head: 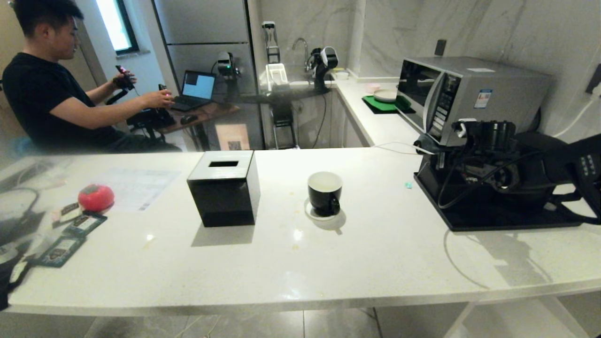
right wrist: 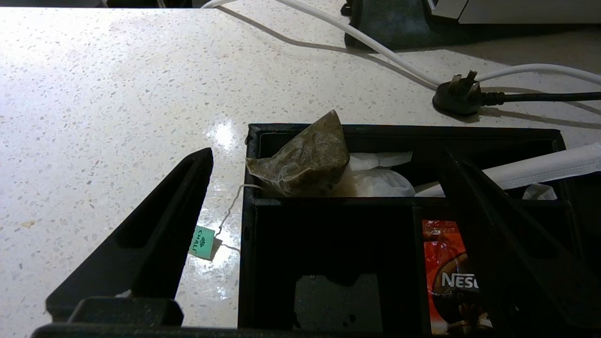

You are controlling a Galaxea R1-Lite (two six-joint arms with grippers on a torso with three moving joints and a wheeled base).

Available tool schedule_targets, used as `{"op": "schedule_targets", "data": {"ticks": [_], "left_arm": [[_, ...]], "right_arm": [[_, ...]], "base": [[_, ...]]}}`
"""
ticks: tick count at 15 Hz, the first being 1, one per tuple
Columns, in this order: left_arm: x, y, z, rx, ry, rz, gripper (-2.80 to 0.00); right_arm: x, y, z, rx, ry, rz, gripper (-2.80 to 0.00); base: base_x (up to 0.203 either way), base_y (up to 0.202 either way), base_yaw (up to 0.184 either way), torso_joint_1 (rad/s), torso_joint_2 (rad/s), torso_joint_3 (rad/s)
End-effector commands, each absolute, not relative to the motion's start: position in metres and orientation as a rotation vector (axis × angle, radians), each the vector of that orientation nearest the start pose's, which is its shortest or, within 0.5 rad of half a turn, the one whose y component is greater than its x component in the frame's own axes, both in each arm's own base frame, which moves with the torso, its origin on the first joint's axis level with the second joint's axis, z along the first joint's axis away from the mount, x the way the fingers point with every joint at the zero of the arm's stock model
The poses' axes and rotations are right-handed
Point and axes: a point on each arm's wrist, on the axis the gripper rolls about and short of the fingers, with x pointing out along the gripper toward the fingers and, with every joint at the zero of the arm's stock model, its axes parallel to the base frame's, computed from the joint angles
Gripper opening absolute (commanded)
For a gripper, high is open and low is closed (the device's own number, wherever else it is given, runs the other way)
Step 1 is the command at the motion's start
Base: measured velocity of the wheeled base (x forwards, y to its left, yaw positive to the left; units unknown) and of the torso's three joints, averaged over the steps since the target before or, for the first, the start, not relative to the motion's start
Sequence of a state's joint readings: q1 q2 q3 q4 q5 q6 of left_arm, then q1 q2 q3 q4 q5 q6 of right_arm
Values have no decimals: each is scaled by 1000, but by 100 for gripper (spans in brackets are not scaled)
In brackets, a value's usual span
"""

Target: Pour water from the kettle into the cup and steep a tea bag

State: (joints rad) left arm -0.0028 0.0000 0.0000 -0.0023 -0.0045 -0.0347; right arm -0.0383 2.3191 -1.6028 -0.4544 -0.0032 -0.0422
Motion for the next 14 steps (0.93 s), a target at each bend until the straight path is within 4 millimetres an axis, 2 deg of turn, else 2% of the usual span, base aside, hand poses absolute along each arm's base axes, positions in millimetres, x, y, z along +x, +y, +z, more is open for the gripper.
{"op": "schedule_targets", "data": {"ticks": [1, 9, 10, 14], "left_arm": [[-23, 0, 76, -35, -3, -6, -280], [-23, 0, 76, -35, -3, -6, -280], [-23, 0, 76, -35, -3, -7, -280], [-23, 0, 76, -35, -3, -6, -280]], "right_arm": [[485, -19, 133, -38, 266, -35, 0], [487, -20, 132, -38, 255, -37, 0], [487, -20, 132, -38, 255, -37, -280], [489, -20, 131, -38, 239, -38, -280]], "base": [[0, 0, 0, 0, 0, 0], [0, 0, 0, 0, 0, 0], [0, 0, 0, 0, 0, 0], [0, 0, 0, 0, 0, 0]]}}
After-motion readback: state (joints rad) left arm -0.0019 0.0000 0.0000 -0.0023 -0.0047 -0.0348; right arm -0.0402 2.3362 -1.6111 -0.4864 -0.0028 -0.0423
